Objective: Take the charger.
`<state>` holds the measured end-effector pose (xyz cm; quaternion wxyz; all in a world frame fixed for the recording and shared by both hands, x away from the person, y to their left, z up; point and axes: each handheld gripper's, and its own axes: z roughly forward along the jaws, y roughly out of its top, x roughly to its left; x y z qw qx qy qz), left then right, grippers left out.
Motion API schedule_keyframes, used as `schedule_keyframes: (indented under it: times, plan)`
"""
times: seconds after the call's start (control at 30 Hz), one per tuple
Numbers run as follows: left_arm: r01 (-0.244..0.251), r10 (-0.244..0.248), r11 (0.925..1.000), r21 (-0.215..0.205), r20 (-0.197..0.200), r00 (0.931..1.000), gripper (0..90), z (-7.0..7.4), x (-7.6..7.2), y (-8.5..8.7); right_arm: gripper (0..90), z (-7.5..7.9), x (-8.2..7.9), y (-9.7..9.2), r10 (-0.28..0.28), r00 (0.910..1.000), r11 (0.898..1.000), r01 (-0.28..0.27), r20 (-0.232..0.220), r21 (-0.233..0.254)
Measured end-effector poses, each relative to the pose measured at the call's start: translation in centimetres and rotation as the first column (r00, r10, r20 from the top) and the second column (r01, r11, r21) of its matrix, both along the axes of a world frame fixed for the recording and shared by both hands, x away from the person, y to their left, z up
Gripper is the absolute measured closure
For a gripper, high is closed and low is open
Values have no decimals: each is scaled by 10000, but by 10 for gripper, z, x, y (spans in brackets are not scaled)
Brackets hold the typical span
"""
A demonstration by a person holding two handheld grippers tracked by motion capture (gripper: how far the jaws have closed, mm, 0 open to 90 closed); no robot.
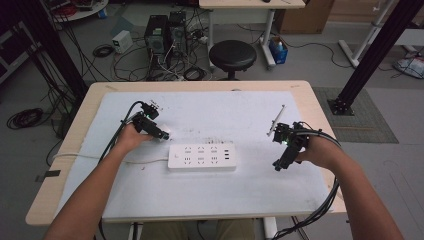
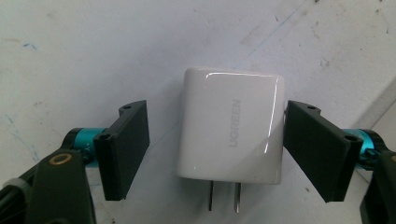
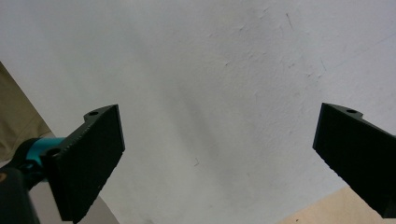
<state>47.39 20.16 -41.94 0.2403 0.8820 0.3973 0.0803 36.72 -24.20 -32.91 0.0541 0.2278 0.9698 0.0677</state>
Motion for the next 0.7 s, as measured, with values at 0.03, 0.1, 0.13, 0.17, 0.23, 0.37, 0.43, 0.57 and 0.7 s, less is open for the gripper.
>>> schedule_keyframes:
  times: [0.03,0.1,0.13,0.17,0.23,0.37,0.43,0.57,0.7]
  plan:
    - [0,0,10000,-14,36,10000,237,-1,-1,0,14,0,0,0,0,10000,10000,0,0,0]
    - [14,-14,10000,-67,11,10000,273,-3,-1,1,14,-1,0,0,-38,10000,10000,38,-22,-26]
    - [-8,8,9999,-110,11,10000,281,-4,-2,2,14,-1,0,0,-54,10000,10000,54,-18,-24]
    - [-8,8,9999,-110,11,10000,305,-4,-2,2,14,-1,0,0,-54,10000,10000,54,-18,-24]
    - [119,-119,9995,-275,30,9999,334,-5,-3,2,14,-1,0,0,-63,10000,10000,63,-25,-7]
    - [281,-276,9993,-244,234,9993,421,-4,-5,1,14,-2,0,-2,-37,10000,10000,37,-21,6]
    - [279,-271,9993,-237,332,9991,422,-4,-6,1,14,-3,0,-2,-84,10000,10000,84,-25,39]
    - [168,-143,9984,-532,477,9988,424,0,-8,4,14,-4,0,-4,-198,9998,9998,198,-7,77]
    - [289,-244,9978,-592,758,9968,425,10,-13,6,14,-5,0,-5,-415,9991,9991,416,-46,108]
